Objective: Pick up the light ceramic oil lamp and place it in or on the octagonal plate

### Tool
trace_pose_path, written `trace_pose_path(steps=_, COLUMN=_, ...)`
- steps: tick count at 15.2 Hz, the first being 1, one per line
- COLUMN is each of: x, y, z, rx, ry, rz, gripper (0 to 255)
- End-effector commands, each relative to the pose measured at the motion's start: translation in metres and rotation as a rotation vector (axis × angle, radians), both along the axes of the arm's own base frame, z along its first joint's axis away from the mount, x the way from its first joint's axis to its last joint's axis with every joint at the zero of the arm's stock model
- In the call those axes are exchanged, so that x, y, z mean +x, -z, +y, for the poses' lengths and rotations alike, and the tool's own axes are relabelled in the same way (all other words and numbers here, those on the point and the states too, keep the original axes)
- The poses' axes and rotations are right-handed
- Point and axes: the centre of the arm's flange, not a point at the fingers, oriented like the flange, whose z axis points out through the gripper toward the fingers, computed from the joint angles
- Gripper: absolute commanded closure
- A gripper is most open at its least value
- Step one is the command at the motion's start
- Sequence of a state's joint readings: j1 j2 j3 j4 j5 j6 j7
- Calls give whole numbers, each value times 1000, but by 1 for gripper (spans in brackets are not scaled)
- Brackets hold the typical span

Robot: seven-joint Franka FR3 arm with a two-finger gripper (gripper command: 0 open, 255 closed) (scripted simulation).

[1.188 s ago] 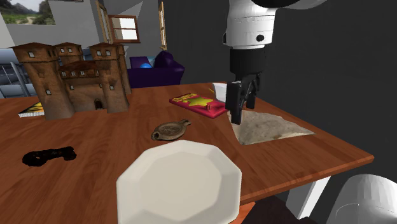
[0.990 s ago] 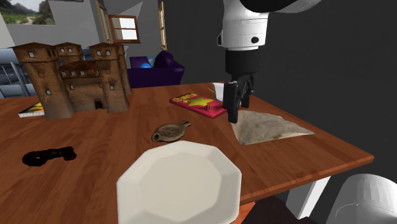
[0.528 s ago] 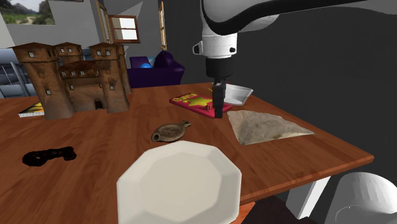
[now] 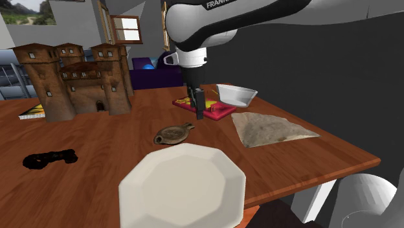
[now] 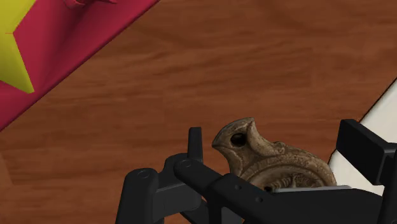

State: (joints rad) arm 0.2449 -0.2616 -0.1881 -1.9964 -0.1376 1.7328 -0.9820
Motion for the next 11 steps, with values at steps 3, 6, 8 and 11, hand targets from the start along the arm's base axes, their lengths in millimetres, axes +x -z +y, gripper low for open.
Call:
trace_pose_path(steps=3, x=21, y=14, z=12, rx=0, ry=-125, rz=8, gripper=0)
trace_pose_path(steps=6, x=21, y=30, z=11, rx=0, ry=-125, rz=8, gripper=0)
trace_pose_path(steps=8, x=21, y=41, z=10, rx=0, ry=-125, rz=8, gripper=0)
trace_pose_path(steps=11, x=21, y=49, z=9, rx=0, ry=-125, rz=8, gripper=0)
